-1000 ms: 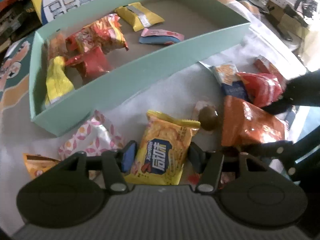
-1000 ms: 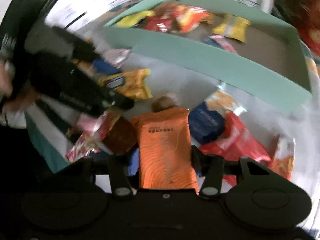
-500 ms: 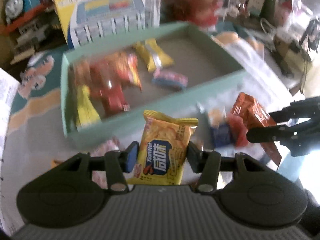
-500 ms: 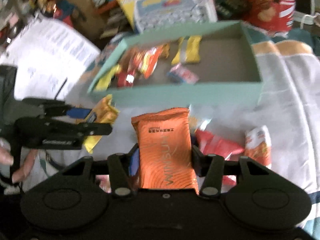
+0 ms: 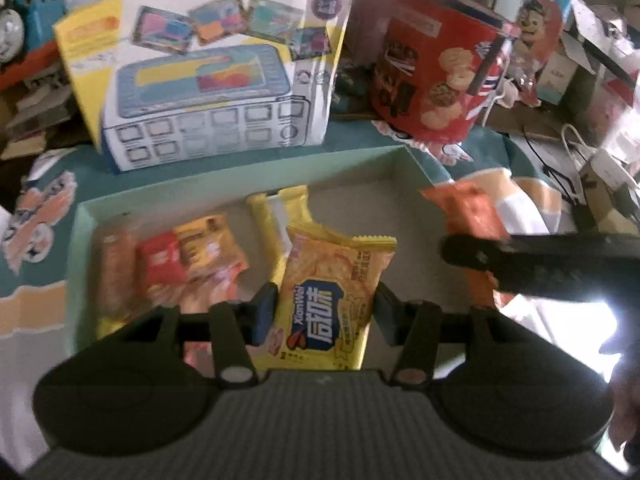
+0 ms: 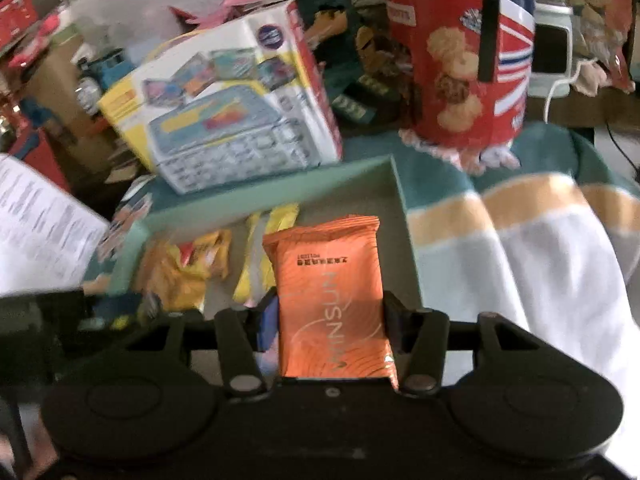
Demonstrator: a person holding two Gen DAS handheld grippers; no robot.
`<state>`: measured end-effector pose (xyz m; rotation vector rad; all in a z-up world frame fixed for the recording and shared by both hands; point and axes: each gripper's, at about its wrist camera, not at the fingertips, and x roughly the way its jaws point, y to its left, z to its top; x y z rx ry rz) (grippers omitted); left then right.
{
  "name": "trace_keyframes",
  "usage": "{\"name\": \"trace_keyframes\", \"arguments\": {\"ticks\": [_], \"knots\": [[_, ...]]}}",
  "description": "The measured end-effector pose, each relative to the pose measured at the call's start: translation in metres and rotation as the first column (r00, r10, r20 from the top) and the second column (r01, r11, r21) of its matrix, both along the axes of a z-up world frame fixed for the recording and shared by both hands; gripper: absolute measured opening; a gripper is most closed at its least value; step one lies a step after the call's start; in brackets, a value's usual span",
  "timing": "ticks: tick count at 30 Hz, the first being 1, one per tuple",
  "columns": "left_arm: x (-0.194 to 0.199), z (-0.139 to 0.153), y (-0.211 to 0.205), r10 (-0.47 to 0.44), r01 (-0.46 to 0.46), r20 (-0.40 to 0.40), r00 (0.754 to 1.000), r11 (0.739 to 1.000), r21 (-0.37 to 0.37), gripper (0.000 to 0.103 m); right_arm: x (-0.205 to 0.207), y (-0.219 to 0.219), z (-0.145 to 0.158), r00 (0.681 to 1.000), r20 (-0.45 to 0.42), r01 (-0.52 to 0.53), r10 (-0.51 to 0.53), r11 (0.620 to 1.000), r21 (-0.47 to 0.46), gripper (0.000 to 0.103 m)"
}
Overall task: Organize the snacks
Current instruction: 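Carry both packs into the box and open both tools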
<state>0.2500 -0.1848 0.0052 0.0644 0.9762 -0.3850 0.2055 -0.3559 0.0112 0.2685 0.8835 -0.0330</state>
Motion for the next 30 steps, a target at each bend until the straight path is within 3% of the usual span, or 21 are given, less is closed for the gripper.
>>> {"name": "trace_keyframes", "arguments": {"ticks": [6,13,14,16,17,18,21,25,30], "knots": [[0.047,-0.025,-0.033,0.018,-0.018,-0.033,0.999,1.0,-0.002,0.05,0.059,-0.019,-0.014,1.0,-0.013,0.015,-0.015,1.0,-0.01,0.051],[0.094,-0.043,-0.046,0.055,-0.057,-0.052,0.997,0.997,-0.049,0.052,0.094,-0.03,-0.031,1.0,-0.024,-0.003,0.004,1.0,0.017,0.056],[0.098,-0.046,-0.047,0.055,-0.057,-0.051,0.997,0.997,-0.047,0.055,0.095,-0.031,-0.031,1.0,-0.017,0.002,-0.002,1.0,0.009,0.057],[0.102,-0.05,-0.048,0.07,-0.071,-0.047,0.996,0.997,-0.028,0.081,0.097,-0.032,-0.029,1.0,0.01,0.002,-0.002,1.0,0.003,0.076],[0.102,-0.051,-0.047,0.072,-0.073,-0.035,0.997,0.997,-0.024,0.084,0.096,-0.033,-0.027,1.0,0.024,0.006,-0.006,1.0,0.001,0.081],[0.102,-0.051,-0.045,0.075,-0.076,-0.032,0.997,0.997,-0.021,0.086,0.095,-0.033,-0.025,0.999,0.037,0.008,-0.007,1.0,-0.003,0.088],[0.102,-0.053,-0.04,0.08,-0.082,-0.06,0.995,0.996,-0.025,0.086,0.088,-0.029,-0.021,0.999,0.047,0.004,-0.003,1.0,-0.016,0.091],[0.09,-0.049,-0.034,0.074,-0.074,-0.052,0.996,0.997,-0.006,0.094,0.072,-0.027,-0.015,0.998,0.055,0.016,-0.015,1.0,-0.017,0.103],[0.057,-0.036,-0.025,0.052,-0.052,-0.035,0.998,0.999,0.011,0.098,0.04,-0.025,-0.006,0.998,0.051,0.024,-0.022,0.999,-0.028,0.103]]}}
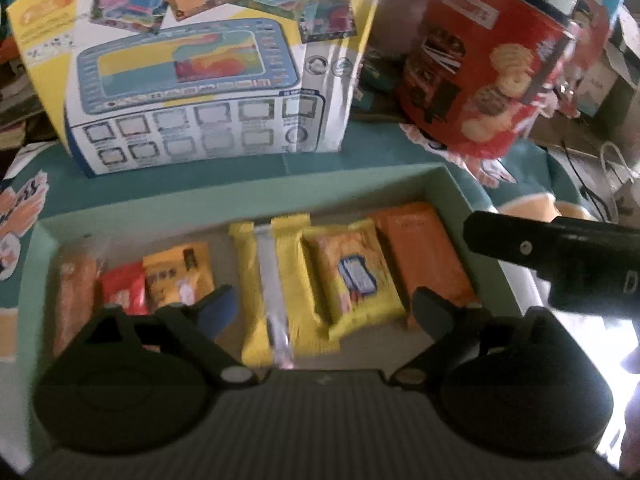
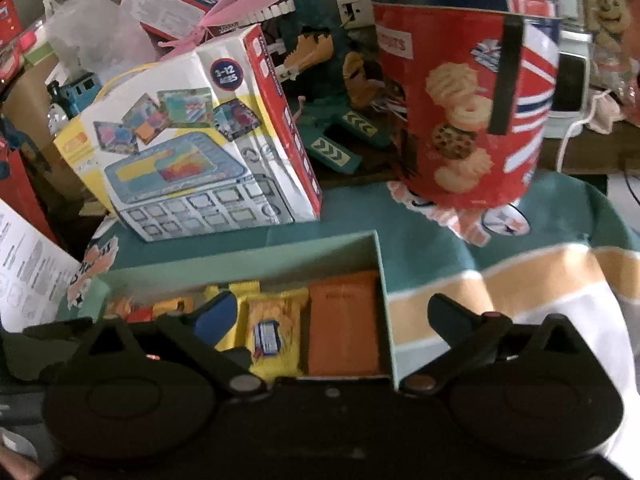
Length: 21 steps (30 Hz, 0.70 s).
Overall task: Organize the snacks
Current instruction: 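Carry both packs into the box and open both tools, then grasp the blue cracker pack with the left tool while the right tool grasps the orange stick snack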
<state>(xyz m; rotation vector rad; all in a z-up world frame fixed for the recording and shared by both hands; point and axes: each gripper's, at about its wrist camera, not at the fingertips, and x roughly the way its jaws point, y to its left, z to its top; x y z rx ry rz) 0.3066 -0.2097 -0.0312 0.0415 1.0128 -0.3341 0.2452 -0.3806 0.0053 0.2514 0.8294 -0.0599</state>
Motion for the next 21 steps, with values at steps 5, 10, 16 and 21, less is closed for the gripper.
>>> {"name": "trace_keyframes", "arguments": {"ticks": [5,10,16,21], "knots": [[-0.042,0.014,0.011,-0.023,0.023,0.018,1.0,1.0,0.003,0.101,-0.048,0.004,0.009,1.0,0.001,0.008,-0.008,1.0,0.003,0.103],[-0.087,0.025,0.023,-0.055,0.056,0.029,0.998,0.998,-0.02,0.103,-0.102,0.009,0.008,1.0,-0.015,0.019,-0.019,1.0,0.011,0.103],[-0.14,0.016,0.029,-0.107,0.105,0.043,0.993,0.994,0.037,0.103,-0.161,0.017,-0.008,0.998,-0.063,0.028,-0.027,0.999,0.02,0.103],[-0.168,-0.002,0.03,-0.135,0.135,0.007,0.991,0.989,0.059,0.103,-0.201,0.016,-0.028,0.993,-0.103,0.06,-0.054,0.996,0.058,0.103]]}}
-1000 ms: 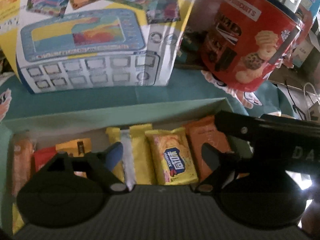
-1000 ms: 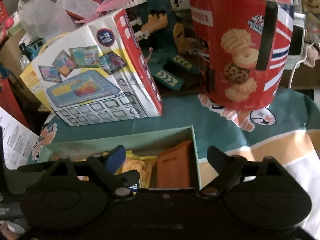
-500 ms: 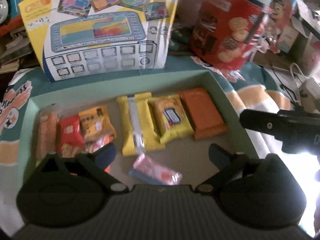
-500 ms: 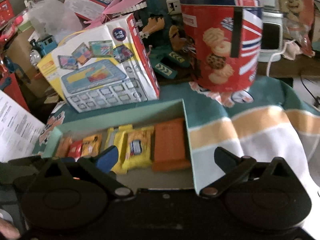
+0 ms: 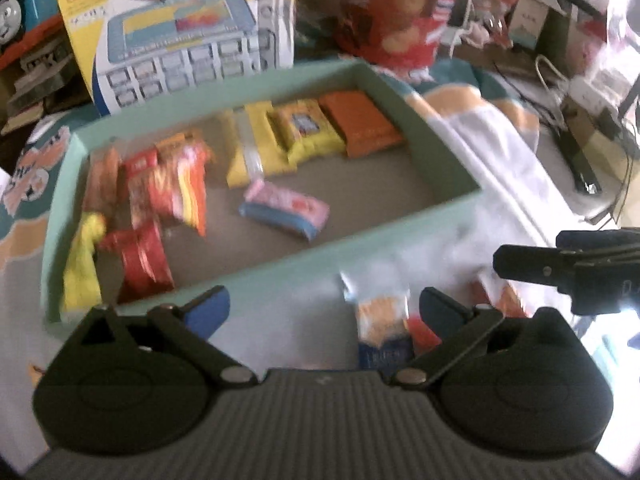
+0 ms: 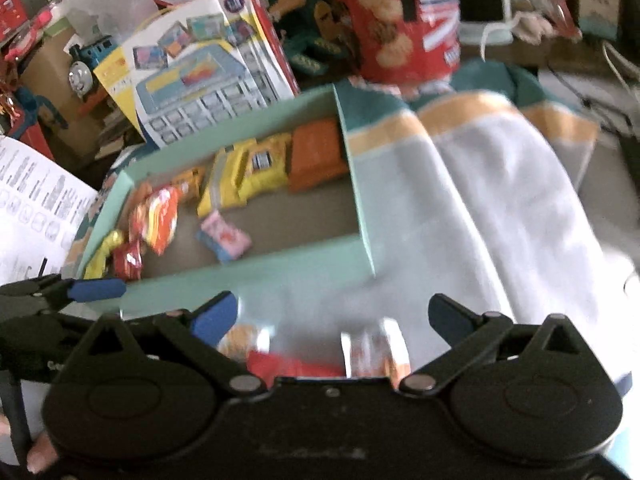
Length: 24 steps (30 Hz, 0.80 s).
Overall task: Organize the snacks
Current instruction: 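Grasp the blue cracker pack with the left tool while the right tool grasps the orange stick snack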
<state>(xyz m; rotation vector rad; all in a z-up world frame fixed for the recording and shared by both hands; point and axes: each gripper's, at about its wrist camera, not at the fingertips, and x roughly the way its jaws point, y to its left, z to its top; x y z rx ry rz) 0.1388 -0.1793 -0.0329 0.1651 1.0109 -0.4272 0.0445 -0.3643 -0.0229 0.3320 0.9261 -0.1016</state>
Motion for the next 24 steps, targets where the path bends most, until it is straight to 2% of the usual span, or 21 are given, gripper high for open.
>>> {"name": "trace_keyframes", "arguments": {"ticks": [8,12,14,16,24], "knots": [[-0.027,-0.022,-0.012,-0.051,0.053,-0.044,0.998,0.997,0.048,0.103,-0.042,-0.019,-0.029,0.992,-0.024,0.124,-0.123,0.99,0.061,0.103],[-0.031,-0.03,-0.02,-0.057,0.061,-0.043,0.997,0.995,0.076,0.103,-0.058,-0.025,-0.039,0.988,-0.018,0.156,-0.155,0.983,0.092,0.087],[-0.03,-0.034,-0.021,-0.055,0.058,-0.037,0.998,0.993,0.098,0.103,-0.061,-0.023,-0.041,0.989,-0.017,0.15,-0.149,0.987,0.059,0.075],[-0.027,-0.038,-0.02,-0.044,0.048,-0.036,0.998,0.993,0.109,0.096,-0.064,-0.02,-0.041,0.989,-0.01,0.146,-0.146,0.989,0.017,0.061],[-0.015,-0.048,-0.032,-0.049,0.056,-0.062,0.997,0.991,0.118,0.092,-0.053,-0.015,-0.049,0.994,-0.012,0.112,-0.112,0.994,0.001,0.056]]}}
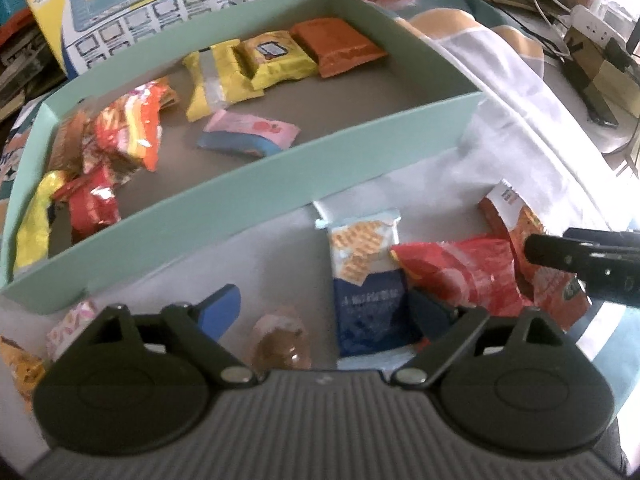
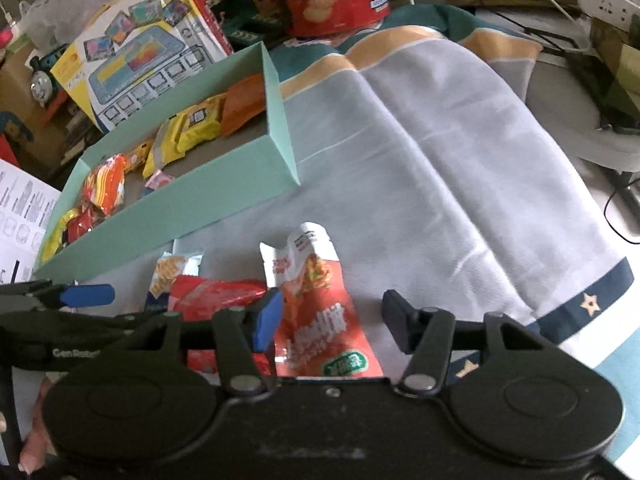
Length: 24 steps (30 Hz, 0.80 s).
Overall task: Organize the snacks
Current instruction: 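Grasp the blue cracker pack with the left tool while the right tool grasps the orange stick snack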
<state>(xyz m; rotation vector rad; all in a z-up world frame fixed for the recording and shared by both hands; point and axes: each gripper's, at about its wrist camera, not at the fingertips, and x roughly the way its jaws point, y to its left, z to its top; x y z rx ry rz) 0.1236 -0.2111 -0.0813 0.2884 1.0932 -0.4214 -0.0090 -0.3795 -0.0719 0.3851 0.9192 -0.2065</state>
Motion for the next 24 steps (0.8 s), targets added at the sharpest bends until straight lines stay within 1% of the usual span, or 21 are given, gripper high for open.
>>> {"name": "trace_keyframes", "arguments": {"ticks": [4,6,9,12,14,15,16,17,18,20,23,24], "knots": [[0.001,-0.007,-0.008,-0.018,0.018,-0.008,1.0,1.0,0.018,0.09,0.007,0.004,-0.001,1.0,0.006,-0.02,0.02,0.999,-0.034,0.04],[0.002,-0.011,-0.006,-0.009,0.01,-0.025,1.0,1.0,0.006,0.088,0.008,0.005,0.0,0.999,-0.004,-0.039,0.039,0.998,-0.049,0.04],[0.001,-0.01,-0.001,-0.016,0.016,-0.018,1.0,1.0,-0.003,0.081,0.0,0.003,0.001,0.998,-0.023,-0.068,0.067,0.996,-0.05,0.04],[0.0,-0.01,0.002,-0.021,0.021,-0.009,1.0,1.0,-0.011,0.079,-0.01,0.003,0.001,0.997,-0.028,-0.067,0.066,0.997,-0.049,0.04],[0.0,-0.009,0.001,-0.02,0.02,0.002,1.0,1.0,-0.016,0.074,-0.016,0.006,0.001,0.998,-0.03,-0.065,0.064,0.996,-0.062,0.04],[0.0,-0.008,0.0,-0.024,0.025,0.012,1.0,1.0,-0.02,0.064,-0.016,0.011,0.001,0.997,-0.031,-0.068,0.066,0.994,-0.082,0.04],[-0.001,-0.006,-0.002,-0.031,0.032,0.023,0.999,0.999,-0.022,0.052,-0.016,0.016,0.001,0.997,-0.034,-0.072,0.069,0.992,-0.106,0.04],[-0.002,-0.005,-0.003,-0.04,0.041,0.031,0.999,0.999,-0.024,0.046,-0.015,0.019,0.001,0.997,-0.037,-0.078,0.074,0.989,-0.125,0.04],[-0.003,-0.004,-0.005,-0.047,0.048,0.033,0.998,0.999,-0.024,0.043,-0.014,0.023,0.001,0.996,-0.04,-0.088,0.083,0.986,-0.143,0.04],[-0.004,-0.004,-0.004,-0.052,0.053,0.039,0.998,0.998,-0.027,0.042,-0.008,0.03,-0.001,0.994,-0.041,-0.102,0.097,0.981,-0.164,0.04],[-0.005,-0.004,0.0,-0.046,0.047,0.036,0.998,0.998,-0.038,0.042,-0.002,0.043,-0.005,0.99,-0.052,-0.137,0.129,0.96,-0.243,0.038],[-0.005,-0.004,0.002,-0.043,0.045,0.036,0.998,0.998,-0.038,0.042,0.0,0.048,-0.005,0.988,-0.056,-0.151,0.142,0.954,-0.257,0.032]]}}
